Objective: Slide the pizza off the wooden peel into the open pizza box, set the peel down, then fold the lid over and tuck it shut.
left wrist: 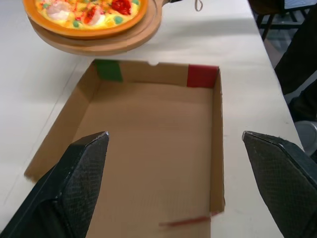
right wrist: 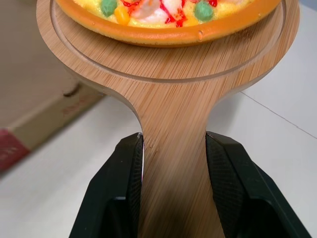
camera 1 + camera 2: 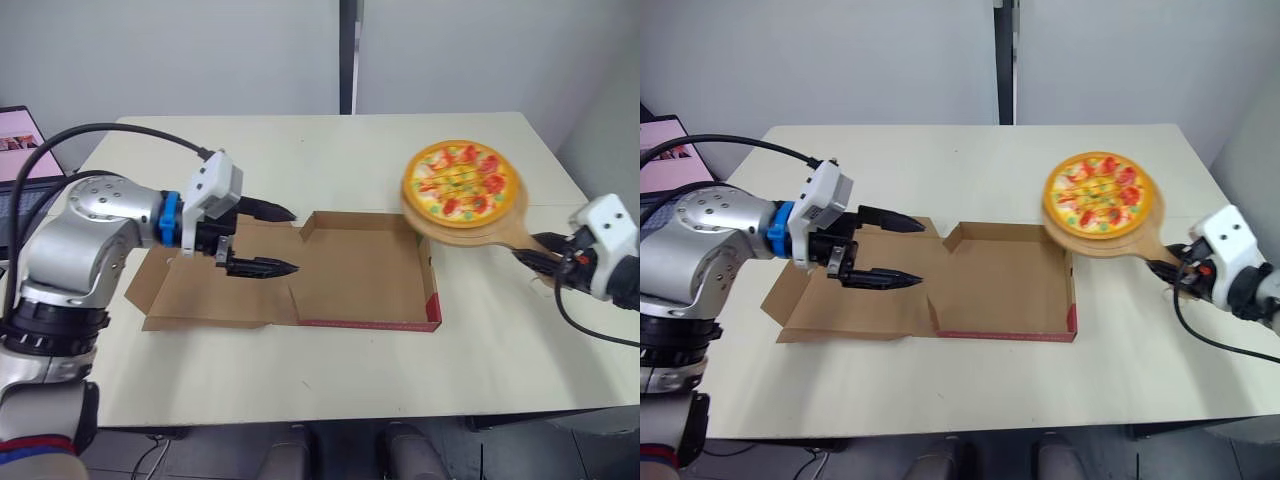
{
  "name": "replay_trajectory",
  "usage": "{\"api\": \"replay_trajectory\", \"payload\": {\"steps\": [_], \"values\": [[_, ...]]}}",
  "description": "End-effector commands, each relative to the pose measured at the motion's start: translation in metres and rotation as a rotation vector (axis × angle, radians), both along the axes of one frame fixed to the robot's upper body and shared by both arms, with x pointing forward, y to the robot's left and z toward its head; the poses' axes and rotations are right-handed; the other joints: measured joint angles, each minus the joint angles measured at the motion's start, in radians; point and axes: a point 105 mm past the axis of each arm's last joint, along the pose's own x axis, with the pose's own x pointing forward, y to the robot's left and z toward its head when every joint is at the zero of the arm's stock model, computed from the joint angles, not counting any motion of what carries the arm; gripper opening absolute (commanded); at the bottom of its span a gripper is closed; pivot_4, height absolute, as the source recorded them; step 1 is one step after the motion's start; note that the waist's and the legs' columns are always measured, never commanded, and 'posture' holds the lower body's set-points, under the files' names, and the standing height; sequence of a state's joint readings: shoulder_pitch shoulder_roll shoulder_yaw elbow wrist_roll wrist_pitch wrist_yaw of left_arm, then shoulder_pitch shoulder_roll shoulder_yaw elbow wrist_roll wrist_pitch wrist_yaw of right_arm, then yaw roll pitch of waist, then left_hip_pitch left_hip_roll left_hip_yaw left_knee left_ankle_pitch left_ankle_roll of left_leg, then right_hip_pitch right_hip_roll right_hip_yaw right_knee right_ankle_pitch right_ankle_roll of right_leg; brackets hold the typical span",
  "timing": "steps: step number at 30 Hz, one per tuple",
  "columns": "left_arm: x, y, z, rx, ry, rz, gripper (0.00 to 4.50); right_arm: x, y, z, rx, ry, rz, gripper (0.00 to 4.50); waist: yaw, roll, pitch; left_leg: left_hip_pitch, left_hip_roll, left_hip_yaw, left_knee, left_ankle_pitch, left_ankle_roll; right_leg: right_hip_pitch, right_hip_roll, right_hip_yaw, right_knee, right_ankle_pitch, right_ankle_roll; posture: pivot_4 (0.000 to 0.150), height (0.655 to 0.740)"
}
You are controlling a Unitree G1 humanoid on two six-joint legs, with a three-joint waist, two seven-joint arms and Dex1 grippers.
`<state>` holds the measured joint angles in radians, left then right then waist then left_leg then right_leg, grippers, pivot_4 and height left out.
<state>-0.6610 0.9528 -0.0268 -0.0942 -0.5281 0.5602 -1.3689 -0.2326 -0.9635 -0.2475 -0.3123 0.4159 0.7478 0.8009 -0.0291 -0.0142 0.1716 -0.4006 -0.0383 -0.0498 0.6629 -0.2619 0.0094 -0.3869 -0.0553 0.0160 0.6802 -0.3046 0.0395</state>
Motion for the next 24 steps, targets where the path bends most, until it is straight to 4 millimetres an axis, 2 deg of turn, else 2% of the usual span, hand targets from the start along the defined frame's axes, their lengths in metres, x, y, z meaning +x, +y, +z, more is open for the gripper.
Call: {"api": "replay_trajectory", "payload": {"steps": [1, 12, 24], "values": [[-0.007, 0.008, 0.011, 0.020, -0.059, 0.008, 4.50, 0.005, 0.014, 0.022, -0.075, -0.115, 0.100, 1.62, 0.000, 0.000, 0.000, 0.000, 0.000, 0.000, 0.000, 0.000, 0.000, 0.000, 0.000, 0.000, 0.000, 0.000, 0.000, 0.150, 0.7318], [-0.020, 0.008, 0.007, 0.008, -0.023, 0.020, 4.50, 0.009, 0.029, 0.008, -0.265, -0.149, 0.274, 1.62, 0.012, -0.001, 0.001, -0.001, 0.000, 0.000, 0.000, 0.000, 0.000, -0.001, 0.000, 0.000, 0.000, 0.000, 0.000, 0.150, 0.7318], [-0.023, 0.021, -0.007, 0.106, -0.015, 0.036, 4.50, 0.015, 0.035, 0.009, -0.369, -0.191, 0.325, 1.62, 0.004, 0.000, 0.001, -0.001, 0.000, 0.000, 0.000, 0.000, 0.000, -0.001, 0.000, 0.000, 0.000, 0.000, 0.000, 0.150, 0.7318]]}}
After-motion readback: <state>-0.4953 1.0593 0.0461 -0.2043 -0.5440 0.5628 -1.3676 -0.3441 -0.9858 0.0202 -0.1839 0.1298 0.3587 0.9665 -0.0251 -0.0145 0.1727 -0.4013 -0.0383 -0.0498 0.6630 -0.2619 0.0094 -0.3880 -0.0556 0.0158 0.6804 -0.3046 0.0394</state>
